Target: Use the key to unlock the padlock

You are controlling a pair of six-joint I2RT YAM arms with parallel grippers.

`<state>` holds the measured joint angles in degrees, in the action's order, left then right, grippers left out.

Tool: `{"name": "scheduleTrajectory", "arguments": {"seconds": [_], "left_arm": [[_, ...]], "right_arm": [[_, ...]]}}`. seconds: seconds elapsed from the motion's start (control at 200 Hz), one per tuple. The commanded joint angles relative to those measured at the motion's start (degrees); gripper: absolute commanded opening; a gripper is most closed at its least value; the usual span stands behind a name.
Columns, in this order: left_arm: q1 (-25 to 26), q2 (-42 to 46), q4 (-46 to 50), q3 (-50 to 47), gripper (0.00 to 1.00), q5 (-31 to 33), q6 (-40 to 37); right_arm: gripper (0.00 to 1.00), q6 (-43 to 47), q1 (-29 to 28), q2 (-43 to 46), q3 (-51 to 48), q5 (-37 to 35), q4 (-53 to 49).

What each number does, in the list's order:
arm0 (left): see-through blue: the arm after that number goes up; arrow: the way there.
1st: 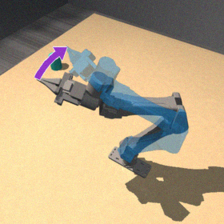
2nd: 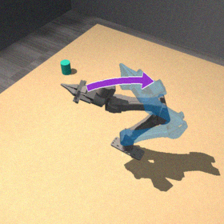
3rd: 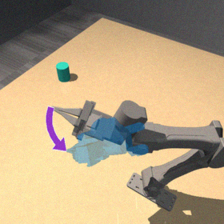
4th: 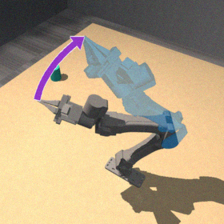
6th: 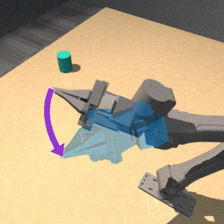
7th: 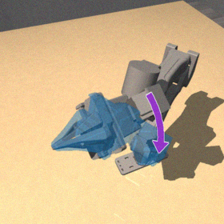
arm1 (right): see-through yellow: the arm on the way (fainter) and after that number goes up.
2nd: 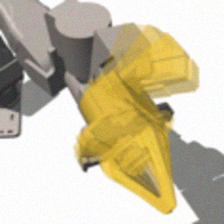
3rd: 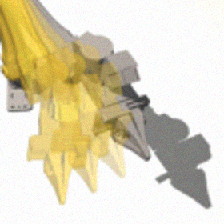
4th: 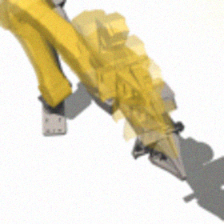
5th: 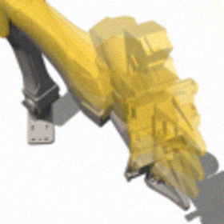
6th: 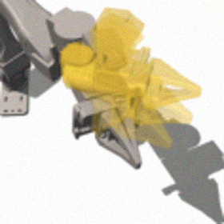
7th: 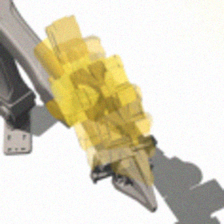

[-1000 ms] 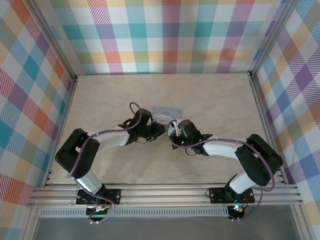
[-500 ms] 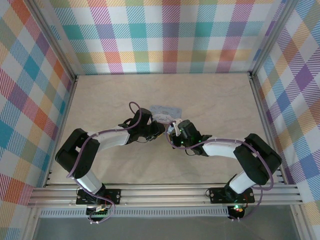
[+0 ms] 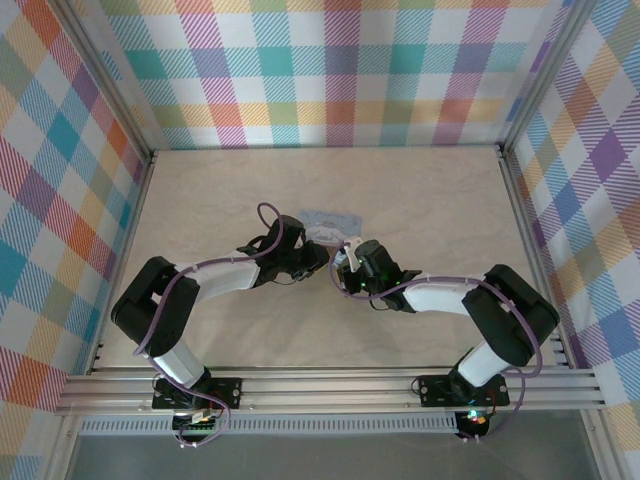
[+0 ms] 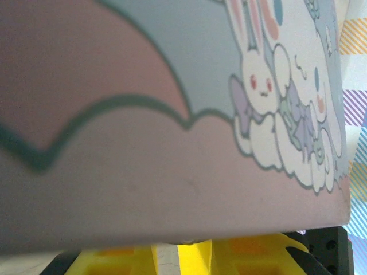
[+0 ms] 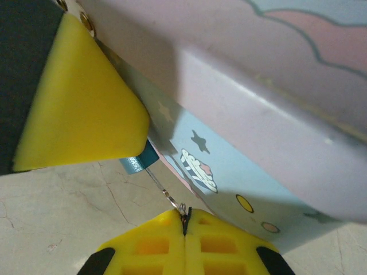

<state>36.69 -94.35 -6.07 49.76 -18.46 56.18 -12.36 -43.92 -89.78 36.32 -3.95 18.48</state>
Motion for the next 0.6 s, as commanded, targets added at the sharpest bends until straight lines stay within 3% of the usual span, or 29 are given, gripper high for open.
{"name": "scheduleTrajectory", "arguments": {"seconds": [0.0,0.595], "left_arm": [[2.94,-0.99,0.35,1.75,0.11,-4.80,0.79],[3.52,-2.51,-0.10,2.19,0.10,-4.83,1.01]], "right_arm": [[0.02,2.12,-0.70,-0.20,0.78,0.89,9.83],[0.03,1.85,-0.62,-0.84,1.57,3.48,11.76]]}}
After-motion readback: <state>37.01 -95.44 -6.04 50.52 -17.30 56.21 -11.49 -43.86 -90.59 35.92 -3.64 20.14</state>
